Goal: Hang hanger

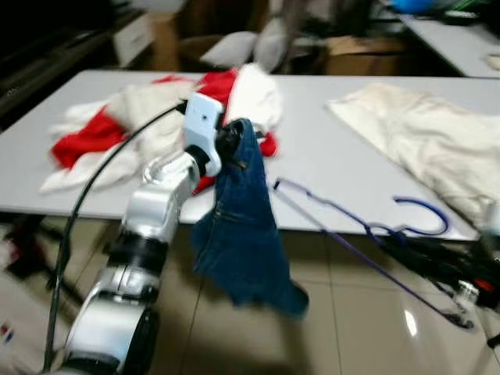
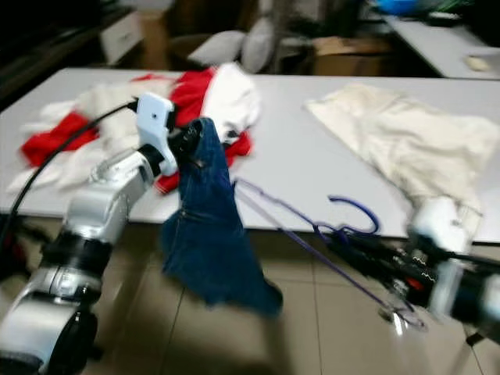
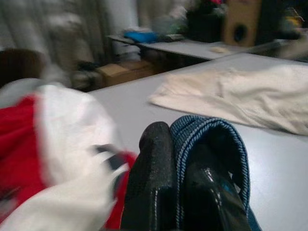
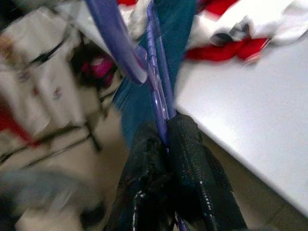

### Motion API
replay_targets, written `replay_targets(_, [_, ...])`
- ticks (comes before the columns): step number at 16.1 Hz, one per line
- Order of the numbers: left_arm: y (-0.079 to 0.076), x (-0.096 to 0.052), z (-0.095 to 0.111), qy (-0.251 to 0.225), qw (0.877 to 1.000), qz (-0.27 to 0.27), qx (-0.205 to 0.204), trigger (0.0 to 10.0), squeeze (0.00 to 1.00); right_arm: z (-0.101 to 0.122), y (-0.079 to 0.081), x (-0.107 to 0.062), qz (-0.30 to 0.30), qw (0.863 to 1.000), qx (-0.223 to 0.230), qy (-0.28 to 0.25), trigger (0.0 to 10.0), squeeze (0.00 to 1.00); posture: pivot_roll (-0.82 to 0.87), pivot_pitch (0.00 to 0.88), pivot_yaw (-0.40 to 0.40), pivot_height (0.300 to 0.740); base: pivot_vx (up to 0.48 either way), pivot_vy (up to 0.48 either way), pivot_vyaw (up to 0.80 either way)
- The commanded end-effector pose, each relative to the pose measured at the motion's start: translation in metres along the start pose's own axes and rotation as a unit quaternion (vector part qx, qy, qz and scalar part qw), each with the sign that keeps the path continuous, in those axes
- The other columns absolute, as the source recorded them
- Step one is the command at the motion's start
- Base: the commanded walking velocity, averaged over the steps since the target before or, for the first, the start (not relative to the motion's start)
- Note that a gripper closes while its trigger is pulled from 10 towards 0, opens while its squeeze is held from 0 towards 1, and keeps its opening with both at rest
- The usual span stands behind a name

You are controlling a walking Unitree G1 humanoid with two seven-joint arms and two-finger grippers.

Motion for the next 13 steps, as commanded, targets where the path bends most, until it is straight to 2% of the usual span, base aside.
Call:
replay_targets(1, [-0.008, 0.016, 0.038, -0.057, 0.998, -0.028, 0.029, 10.0, 0.0, 0.004, 0.009, 0.0, 0.029, 1.0, -0.001, 0.002, 10.0, 0.0, -0.05, 0.0, 0.077, 0.74, 0.364, 0.0, 0.0])
replay_targets(2, [-0.009, 0.023, 0.053, -0.075, 0.996, -0.04, 0.03, 10.0, 0.0, 0.004, 0.011, 0.001, 0.035, 0.999, 0.003, 0.001, 10.0, 0.0, -0.05, 0.0, 0.077, 0.74, 0.36, 0.0, 0.0])
replay_targets(3, [-0.008, 0.026, 0.059, -0.081, 0.995, -0.042, 0.03, 10.0, 0.0, 0.005, 0.011, 0.001, 0.037, 0.999, 0.005, 0.001, 10.0, 0.0, -0.04, 0.0, 0.075, 0.74, 0.36, 0.0, 0.0])
replay_targets(4, [-0.008, 0.032, 0.076, -0.098, 0.993, -0.049, 0.035, 10.0, 0.0, 0.004, 0.013, 0.002, 0.043, 0.999, 0.007, 0.003, 10.0, 0.0, -0.04, 0.0, 0.069, 0.74, 0.36, 0.0, 0.0])
replay_targets(5, [-0.009, 0.04, 0.103, -0.123, 0.989, -0.062, 0.052, 10.0, 0.0, 0.004, 0.012, 0.003, 0.049, 0.999, 0.005, 0.008, 10.0, 0.0, -0.04, 0.0, 0.068, 0.74, 0.36, 0.0, 0.0])
replay_targets(7, [-0.016, 0.044, 0.126, -0.152, 0.983, -0.088, 0.062, 10.0, 0.0, 0.002, 0.006, 0.008, 0.038, 0.999, -0.003, 0.018, 10.0, 0.0, -0.04, 0.0, 0.067, 0.74, 0.358, 0.0, 0.0])
replay_targets(8, [-0.022, 0.044, 0.138, -0.169, 0.978, -0.103, 0.07, 10.0, 0.0, -0.002, -0.001, 0.015, 0.018, 0.999, -0.012, 0.028, 10.0, 0.0, -0.03, 0.0, 0.069, 0.74, 0.36, 0.0, 0.0])
replay_targets(9, [-0.027, 0.043, 0.147, -0.182, 0.973, -0.118, 0.071, 10.0, 0.0, -0.006, -0.016, 0.024, -0.021, 0.999, -0.021, 0.038, 10.0, 0.0, -0.04, 0.0, 0.069, 0.74, 0.349, 0.0, 0.0])
replay_targets(10, [-0.027, 0.042, 0.149, -0.187, 0.973, -0.118, 0.071, 10.0, 0.0, -0.007, -0.024, 0.028, -0.043, 0.998, -0.024, 0.041, 10.0, 0.0, -0.03, 0.0, 0.067, 0.74, 0.349, 0.0, 0.0])
replay_targets(11, [-0.026, 0.038, 0.152, -0.197, 0.971, -0.121, 0.067, 10.0, 0.0, -0.009, -0.041, 0.037, -0.081, 0.995, -0.027, 0.043, 10.0, 0.0, -0.03, 0.0, 0.062, 0.74, 0.349, 0.0, 0.0])
replay_targets(13, [-0.029, 0.029, 0.153, -0.21, 0.965, -0.14, 0.069, 10.0, 0.0, -0.007, -0.068, 0.043, -0.123, 0.99, -0.046, 0.051, 10.0, 0.0, -0.03, 0.0, 0.038, 0.74, 0.349, 0.0, 0.0])
Point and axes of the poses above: a point about 5 cm out from each wrist's last joint towards the gripper, its own x axis pointing out of the wrist towards the gripper, its own z axis along the axis of the wrist's last joint, y = z × x, the point moved 3 cm from there along x, pointing out of the wrist towards the gripper, and after that the axes turned 7 degrees about x, right-handed, at the moved point
